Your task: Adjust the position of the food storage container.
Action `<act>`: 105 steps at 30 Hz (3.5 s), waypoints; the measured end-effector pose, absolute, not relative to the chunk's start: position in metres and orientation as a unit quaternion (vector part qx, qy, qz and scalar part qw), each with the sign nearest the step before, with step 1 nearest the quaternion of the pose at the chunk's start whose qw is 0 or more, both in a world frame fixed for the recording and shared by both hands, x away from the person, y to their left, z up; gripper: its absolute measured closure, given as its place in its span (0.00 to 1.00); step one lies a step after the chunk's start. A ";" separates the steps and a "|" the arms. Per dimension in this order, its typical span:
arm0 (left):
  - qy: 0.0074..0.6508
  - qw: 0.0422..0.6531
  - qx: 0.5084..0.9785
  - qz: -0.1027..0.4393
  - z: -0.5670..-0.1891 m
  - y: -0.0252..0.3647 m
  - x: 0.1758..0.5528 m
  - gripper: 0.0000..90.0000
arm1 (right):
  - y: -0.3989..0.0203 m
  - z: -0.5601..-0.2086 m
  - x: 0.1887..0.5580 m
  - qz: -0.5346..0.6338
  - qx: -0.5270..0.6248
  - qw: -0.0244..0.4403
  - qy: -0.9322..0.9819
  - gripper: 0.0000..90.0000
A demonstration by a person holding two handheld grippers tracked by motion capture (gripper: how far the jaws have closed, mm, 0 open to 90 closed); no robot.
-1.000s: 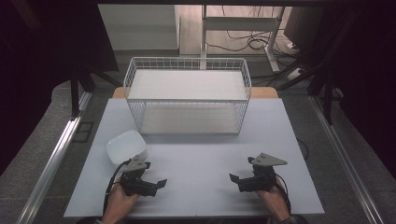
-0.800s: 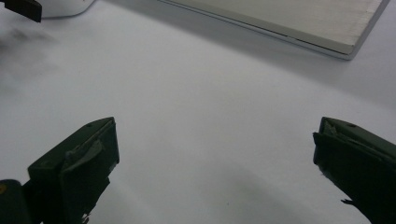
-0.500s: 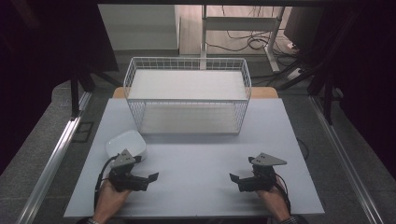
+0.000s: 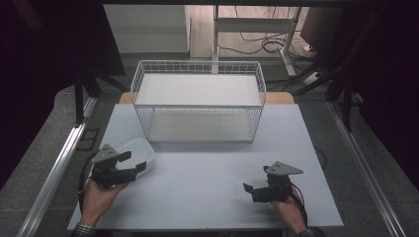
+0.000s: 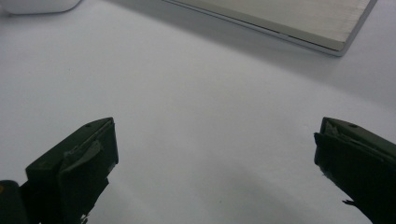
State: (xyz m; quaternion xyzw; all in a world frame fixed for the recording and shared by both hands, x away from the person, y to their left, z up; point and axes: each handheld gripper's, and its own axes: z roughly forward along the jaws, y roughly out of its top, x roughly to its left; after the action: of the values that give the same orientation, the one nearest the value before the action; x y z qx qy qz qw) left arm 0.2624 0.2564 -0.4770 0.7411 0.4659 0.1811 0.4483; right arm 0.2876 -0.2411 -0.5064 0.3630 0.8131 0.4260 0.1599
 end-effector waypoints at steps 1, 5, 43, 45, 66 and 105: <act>0.471 0.448 0.738 0.183 -0.477 0.259 0.265 0.33 | -0.241 -0.506 0.288 0.426 0.363 0.160 0.813 0.00; 0.501 0.442 0.721 0.183 -0.478 0.275 0.276 0.49 | -0.241 -0.507 0.288 0.423 0.363 0.161 0.814 0.00; 0.624 0.379 0.650 0.211 -0.515 0.342 0.297 1.00 | -0.239 -0.510 0.289 0.412 0.362 0.153 0.822 0.00; 0.623 0.370 0.658 0.204 -0.521 0.337 0.305 1.00 | -0.238 -0.510 0.289 0.411 0.362 0.153 0.822 0.00; 0.564 0.395 0.712 0.140 -0.521 0.271 0.331 1.00 | -0.235 -0.511 0.290 0.408 0.364 0.165 0.821 0.00; 0.450 0.434 0.779 0.057 -0.525 0.132 0.363 1.00 | -0.236 -0.512 0.290 0.400 0.360 0.159 0.828 0.00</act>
State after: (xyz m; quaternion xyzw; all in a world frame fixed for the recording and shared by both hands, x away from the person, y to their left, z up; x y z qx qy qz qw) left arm 0.3629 0.1316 -0.5246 0.7787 0.4496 0.0573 0.4338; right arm 0.2895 -0.2359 -0.5116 0.3598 0.8278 0.4001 0.1589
